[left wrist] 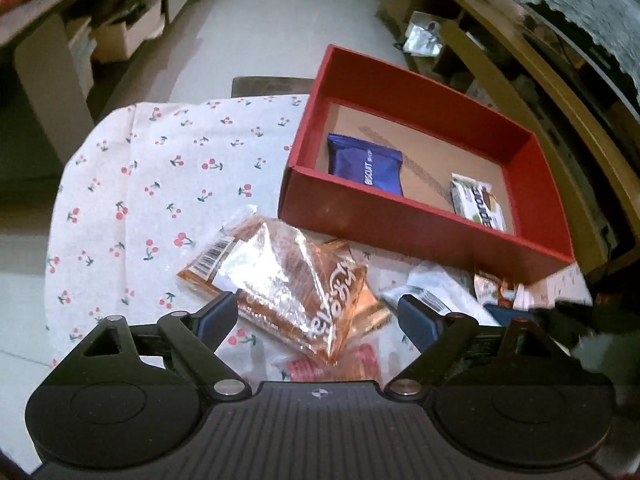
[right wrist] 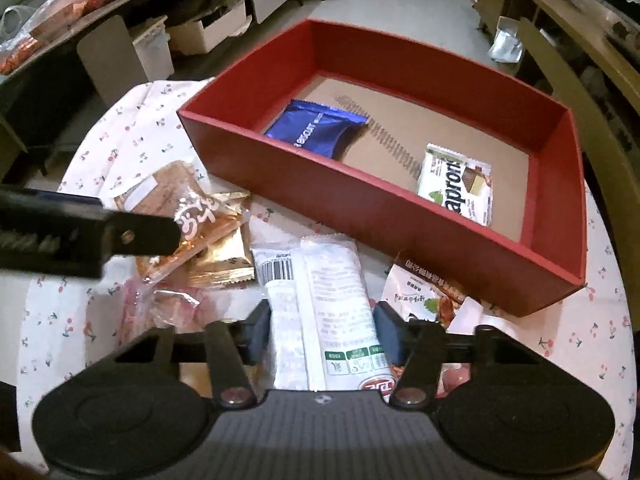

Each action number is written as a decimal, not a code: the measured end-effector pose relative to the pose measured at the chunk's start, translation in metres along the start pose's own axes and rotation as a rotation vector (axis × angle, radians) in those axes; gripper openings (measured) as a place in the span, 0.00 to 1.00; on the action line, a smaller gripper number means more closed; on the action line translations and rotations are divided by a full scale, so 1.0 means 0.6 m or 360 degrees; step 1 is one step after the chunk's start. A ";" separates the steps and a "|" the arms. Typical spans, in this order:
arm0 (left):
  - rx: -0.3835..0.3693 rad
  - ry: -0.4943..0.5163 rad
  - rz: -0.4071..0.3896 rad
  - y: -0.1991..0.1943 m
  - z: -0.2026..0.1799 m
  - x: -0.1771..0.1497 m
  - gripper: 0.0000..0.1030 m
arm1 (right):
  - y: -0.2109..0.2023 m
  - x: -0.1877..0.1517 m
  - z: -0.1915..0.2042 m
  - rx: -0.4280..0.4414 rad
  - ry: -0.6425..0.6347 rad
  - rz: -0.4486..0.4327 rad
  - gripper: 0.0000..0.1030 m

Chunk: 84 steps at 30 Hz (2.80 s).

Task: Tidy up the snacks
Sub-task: 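Withdraw both grippers from the box back toward the remaining snacks, then grasp the brown bread packet with the left gripper while the right grasps the long white bar packet, then lift both held packets and carry them over the red box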

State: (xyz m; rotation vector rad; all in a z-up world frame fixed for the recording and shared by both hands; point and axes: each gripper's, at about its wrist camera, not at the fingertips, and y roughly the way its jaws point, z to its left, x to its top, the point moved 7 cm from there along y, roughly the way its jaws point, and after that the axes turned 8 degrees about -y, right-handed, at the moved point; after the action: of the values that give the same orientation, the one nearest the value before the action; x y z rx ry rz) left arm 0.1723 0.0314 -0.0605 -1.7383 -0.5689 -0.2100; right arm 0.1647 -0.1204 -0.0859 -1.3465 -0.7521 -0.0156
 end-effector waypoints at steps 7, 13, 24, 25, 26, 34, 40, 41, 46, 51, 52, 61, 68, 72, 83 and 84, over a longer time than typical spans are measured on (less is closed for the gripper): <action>0.0004 -0.0154 0.0043 0.026 0.015 0.023 0.92 | -0.013 -0.008 -0.003 0.0047 0.0013 -0.0019 0.51; 0.0065 -0.0177 0.0027 0.052 0.005 0.037 0.92 | -0.019 -0.012 -0.004 0.0067 0.0019 -0.0035 0.50; 0.0215 -0.0045 0.0026 0.077 0.005 0.029 0.89 | -0.018 -0.013 -0.008 0.0091 0.0033 -0.0032 0.50; 0.0230 -0.0006 0.0026 0.074 0.005 0.025 0.87 | -0.019 -0.012 -0.009 0.0092 0.0035 -0.0031 0.50; 0.0243 0.0030 0.0031 0.070 0.007 0.019 0.85 | -0.019 -0.012 -0.008 0.0091 0.0032 -0.0029 0.50; 0.0208 0.0051 0.0098 0.041 0.022 -0.018 0.88 | -0.018 -0.017 0.000 0.0069 0.0000 -0.0014 0.50; 0.0259 0.0039 0.0137 0.056 0.029 -0.029 0.95 | -0.008 -0.018 0.002 0.0082 0.0008 0.0013 0.51; 0.0254 0.0025 0.0150 0.061 0.031 -0.031 0.95 | -0.004 -0.018 0.002 0.0085 0.0008 0.0021 0.52; 0.0225 -0.0014 0.0150 0.063 0.031 -0.033 0.81 | 0.012 -0.020 0.001 0.0090 0.0005 0.0054 0.52; 0.0222 0.0022 0.0112 0.052 0.026 -0.033 0.73 | 0.005 -0.025 0.003 0.0077 -0.0010 0.0037 0.49; 0.0217 0.0028 0.0106 0.048 0.025 -0.033 0.71 | 0.003 -0.026 0.003 0.0076 -0.0007 0.0033 0.48; 0.0215 0.0041 0.0086 0.037 0.027 -0.035 0.68 | -0.024 -0.017 -0.003 0.0074 0.0038 -0.0042 0.47; 0.0302 0.0107 0.0092 0.067 0.016 -0.030 0.83 | -0.018 -0.019 -0.002 0.0083 0.0042 -0.0022 0.48; 0.0289 0.0141 0.0101 0.069 0.014 -0.040 0.77 | -0.019 -0.018 -0.005 0.0090 0.0041 -0.0028 0.48; 0.0206 0.0140 0.0051 0.028 0.014 -0.047 0.60 | -0.042 -0.017 -0.008 0.0085 0.0063 -0.0094 0.48; 0.0194 0.0137 0.0041 0.023 0.012 -0.045 0.60 | -0.046 -0.016 -0.009 0.0083 0.0069 -0.0106 0.48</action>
State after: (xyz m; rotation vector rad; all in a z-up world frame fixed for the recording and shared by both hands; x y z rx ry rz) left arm 0.1543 0.0293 -0.0861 -1.6100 -0.4861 -0.2264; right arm 0.1482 -0.1360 -0.0668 -1.2675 -0.7554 -0.0776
